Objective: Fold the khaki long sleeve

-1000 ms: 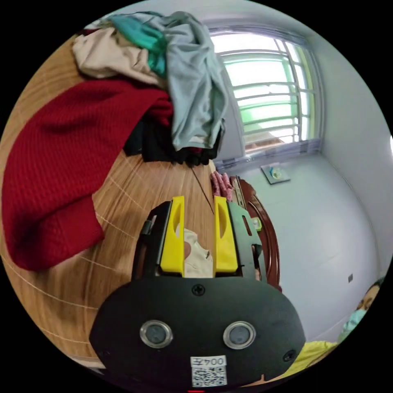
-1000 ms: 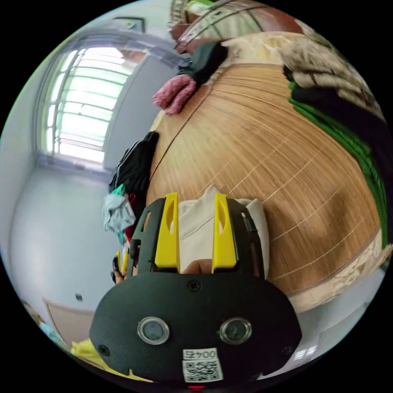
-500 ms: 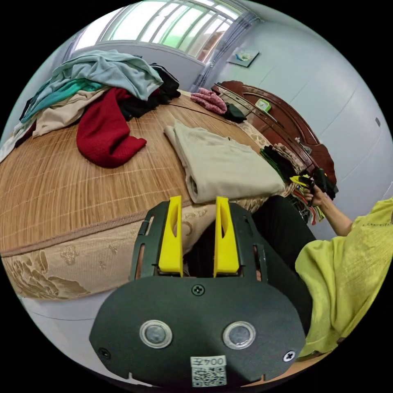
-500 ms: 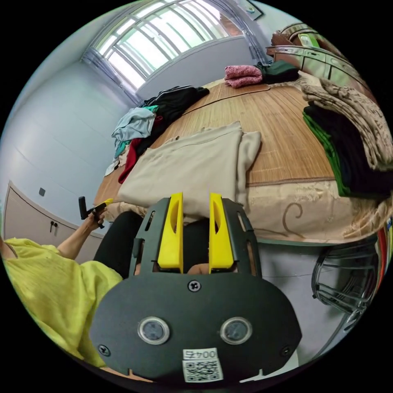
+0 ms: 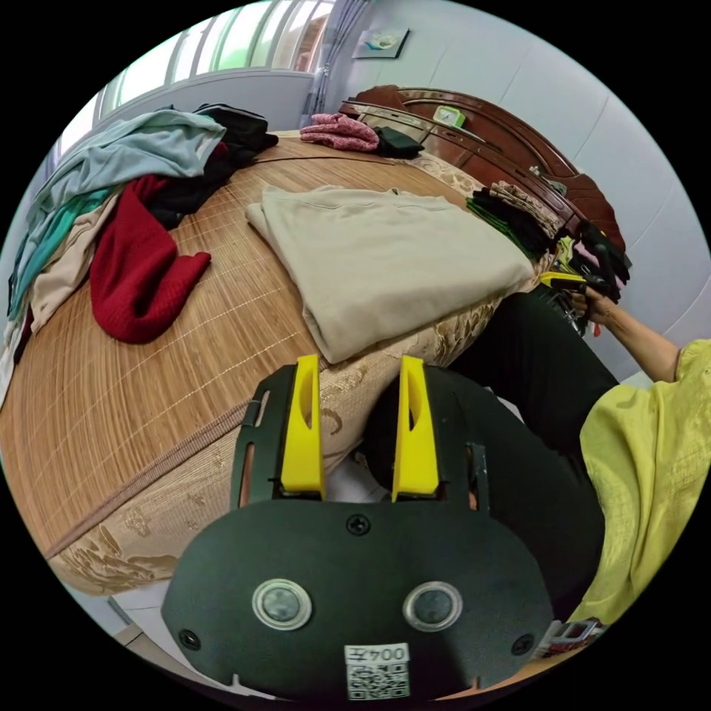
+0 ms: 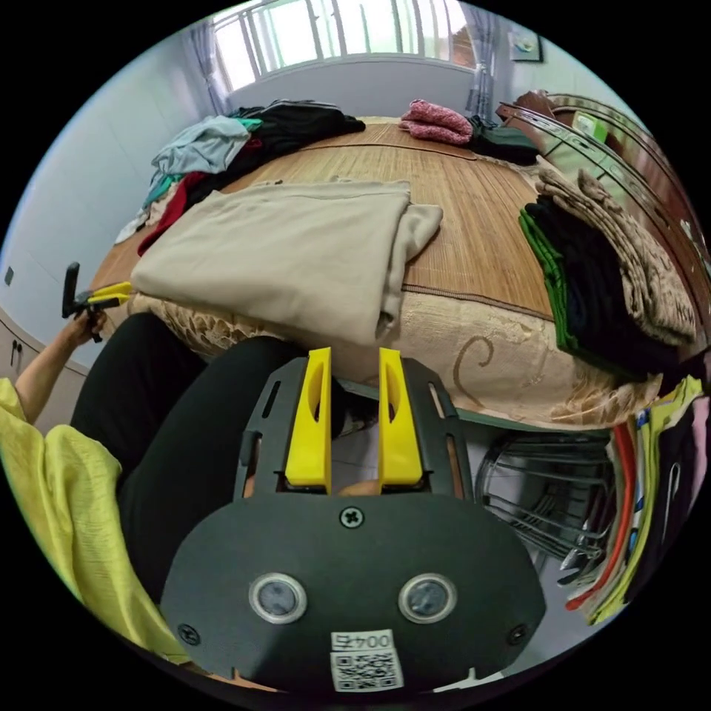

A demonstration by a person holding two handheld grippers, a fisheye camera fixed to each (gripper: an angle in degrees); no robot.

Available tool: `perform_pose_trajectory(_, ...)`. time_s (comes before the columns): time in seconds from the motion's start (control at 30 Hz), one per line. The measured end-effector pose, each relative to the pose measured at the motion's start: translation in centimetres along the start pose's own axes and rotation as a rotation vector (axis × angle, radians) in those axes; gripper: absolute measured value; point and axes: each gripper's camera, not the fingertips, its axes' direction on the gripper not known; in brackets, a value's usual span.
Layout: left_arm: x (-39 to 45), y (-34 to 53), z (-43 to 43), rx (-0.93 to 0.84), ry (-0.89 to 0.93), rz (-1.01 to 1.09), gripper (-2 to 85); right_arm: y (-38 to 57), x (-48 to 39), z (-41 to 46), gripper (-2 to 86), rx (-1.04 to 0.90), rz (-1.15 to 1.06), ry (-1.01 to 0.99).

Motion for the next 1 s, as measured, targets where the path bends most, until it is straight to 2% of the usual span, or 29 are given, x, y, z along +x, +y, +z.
perform_pose_trajectory(0.33, 1.3, -4.9, -0.3, -0.092, -0.017, 0.036, 12.3, -2.6, -3.4, 4.3, 9.4, -0.087, -0.151, 0.074)
perform_pose_trajectory(0.47, 1.9, -6.4, -1.4, -0.083, -0.044, 0.050, 7.0, -3.6, -4.0, 4.9, 3.9, -0.068, -0.151, 0.112)
perform_pose_trajectory(0.6, 0.9, -7.5, -1.9, -0.124, -0.046, 0.002, 4.3, -4.2, -2.7, 6.2, 3.3, -0.111, -0.082, 0.079)
perform_pose_trajectory(0.8, 0.1, -8.9, -2.3, -0.126, 0.008, -0.099, 6.1, -5.4, -1.3, 8.3, 5.0, -0.188, 0.015, -0.017)
perform_pose_trajectory(0.9, -0.6, -9.1, -4.2, -0.152, -0.060, -0.152, 10.6, -6.3, -0.6, 6.7, 4.7, -0.173, 0.041, 0.013)
perform_pose_trajectory(1.0, -0.8, -9.6, -7.7, -0.115, -0.106, -0.169, 10.8, -8.3, -0.5, 4.6, 4.8, -0.117, 0.041, -0.059)
